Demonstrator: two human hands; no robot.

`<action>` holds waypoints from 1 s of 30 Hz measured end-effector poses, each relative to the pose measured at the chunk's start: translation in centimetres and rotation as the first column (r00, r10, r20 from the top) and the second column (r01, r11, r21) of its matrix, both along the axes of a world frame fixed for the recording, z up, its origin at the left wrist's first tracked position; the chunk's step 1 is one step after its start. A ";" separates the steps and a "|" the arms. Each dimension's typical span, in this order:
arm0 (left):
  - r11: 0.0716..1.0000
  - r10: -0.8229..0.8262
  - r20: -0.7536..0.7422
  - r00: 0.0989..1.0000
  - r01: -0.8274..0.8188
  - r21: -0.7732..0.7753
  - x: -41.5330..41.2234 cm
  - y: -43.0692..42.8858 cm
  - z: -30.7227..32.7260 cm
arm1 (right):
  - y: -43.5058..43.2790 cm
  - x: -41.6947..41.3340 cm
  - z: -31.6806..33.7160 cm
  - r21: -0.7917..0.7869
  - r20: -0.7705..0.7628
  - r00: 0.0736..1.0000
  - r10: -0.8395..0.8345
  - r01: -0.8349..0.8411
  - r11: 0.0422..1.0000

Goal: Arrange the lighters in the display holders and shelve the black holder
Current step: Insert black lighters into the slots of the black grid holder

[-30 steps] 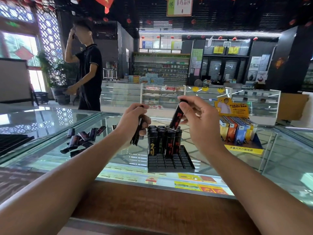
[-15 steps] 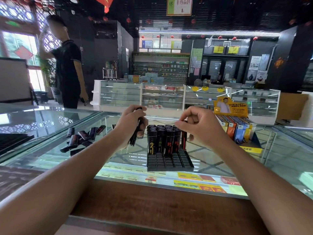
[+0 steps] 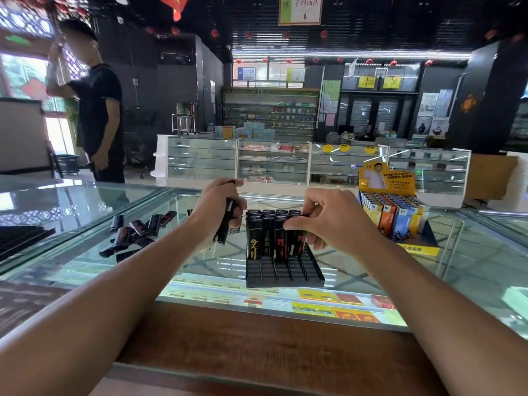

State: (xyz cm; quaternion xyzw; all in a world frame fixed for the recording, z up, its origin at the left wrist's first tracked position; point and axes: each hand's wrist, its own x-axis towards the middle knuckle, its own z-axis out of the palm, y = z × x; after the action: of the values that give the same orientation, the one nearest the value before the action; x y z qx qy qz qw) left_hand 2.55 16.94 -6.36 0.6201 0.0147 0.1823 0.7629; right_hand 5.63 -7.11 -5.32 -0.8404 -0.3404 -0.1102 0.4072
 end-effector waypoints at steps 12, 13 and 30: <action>0.928 -0.112 0.137 0.984 0.153 -0.339 -0.4 0.3 0.7 | 0.0 0.4 -0.1 -0.173 0.388 0.921 -0.027 0.101 0.980; 0.920 -0.121 0.168 0.978 0.174 -0.351 -0.4 0.1 0.8 | 0.1 0.4 -0.2 -0.132 0.458 0.887 -0.053 0.126 0.983; 0.965 -0.111 0.241 0.964 0.163 -0.207 -1.1 -1.1 1.2 | 4.1 -1.3 -1.5 0.068 0.625 0.774 -0.101 0.075 0.995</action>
State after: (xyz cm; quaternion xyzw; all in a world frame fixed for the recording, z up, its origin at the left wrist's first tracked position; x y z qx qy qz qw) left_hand 1.49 15.85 -5.12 0.5040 -0.0954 0.1959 0.8357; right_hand 4.33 -3.01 -6.82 -0.7626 -0.4144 -0.4093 0.2814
